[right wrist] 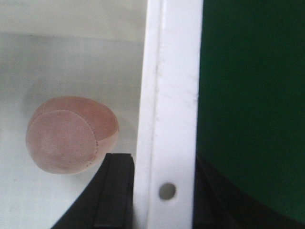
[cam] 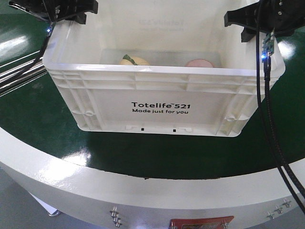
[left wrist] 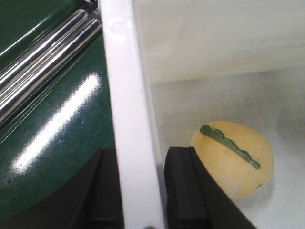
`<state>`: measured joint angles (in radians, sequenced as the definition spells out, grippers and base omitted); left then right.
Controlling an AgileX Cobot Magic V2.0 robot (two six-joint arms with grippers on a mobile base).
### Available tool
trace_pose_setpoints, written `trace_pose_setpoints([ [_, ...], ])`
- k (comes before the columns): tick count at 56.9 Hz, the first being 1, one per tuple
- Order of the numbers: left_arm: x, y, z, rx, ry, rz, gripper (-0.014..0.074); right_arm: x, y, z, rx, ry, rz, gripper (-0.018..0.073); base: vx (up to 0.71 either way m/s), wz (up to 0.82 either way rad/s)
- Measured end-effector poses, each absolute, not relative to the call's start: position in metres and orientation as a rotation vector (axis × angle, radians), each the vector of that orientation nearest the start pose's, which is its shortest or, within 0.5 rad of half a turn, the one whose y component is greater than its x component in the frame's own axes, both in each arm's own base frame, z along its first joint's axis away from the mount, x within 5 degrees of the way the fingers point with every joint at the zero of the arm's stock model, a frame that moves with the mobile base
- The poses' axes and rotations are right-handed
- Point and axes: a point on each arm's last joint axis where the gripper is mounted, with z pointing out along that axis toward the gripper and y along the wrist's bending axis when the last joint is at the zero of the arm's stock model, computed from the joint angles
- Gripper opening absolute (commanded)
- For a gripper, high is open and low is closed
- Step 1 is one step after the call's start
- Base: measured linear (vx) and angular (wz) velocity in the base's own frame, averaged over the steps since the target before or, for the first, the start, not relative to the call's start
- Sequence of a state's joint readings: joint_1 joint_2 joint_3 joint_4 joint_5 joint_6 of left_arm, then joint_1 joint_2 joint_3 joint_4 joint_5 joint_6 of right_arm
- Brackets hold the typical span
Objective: Place moving items into box and shelve
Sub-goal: 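Lift the tote off the conveyor with both grippers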
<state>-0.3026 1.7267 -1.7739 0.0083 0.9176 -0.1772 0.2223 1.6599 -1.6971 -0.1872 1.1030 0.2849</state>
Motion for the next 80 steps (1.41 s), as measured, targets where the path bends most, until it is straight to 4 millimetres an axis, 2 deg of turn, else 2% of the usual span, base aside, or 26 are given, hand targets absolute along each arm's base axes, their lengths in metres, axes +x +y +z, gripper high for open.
trace_pose_setpoints([
  [28,0.353,-0.111,0.417,0.130,2.286,-0.258,-0.0001,0.344,0.064,0.394,0.051,2.487,-0.015,-0.0005,0.00,0.00],
  [51,0.353,-0.111,0.417,0.130,2.282,-0.259,-0.0001,0.343,0.064,0.394,0.053,2.484,-0.013,-0.0005,0.00,0.00],
  [80,0.353,-0.112,0.417,0.125,2.282,-0.280,-0.0001,0.334,0.060,0.407,0.055,2.445,-0.021,-0.0005,0.00,0.00],
])
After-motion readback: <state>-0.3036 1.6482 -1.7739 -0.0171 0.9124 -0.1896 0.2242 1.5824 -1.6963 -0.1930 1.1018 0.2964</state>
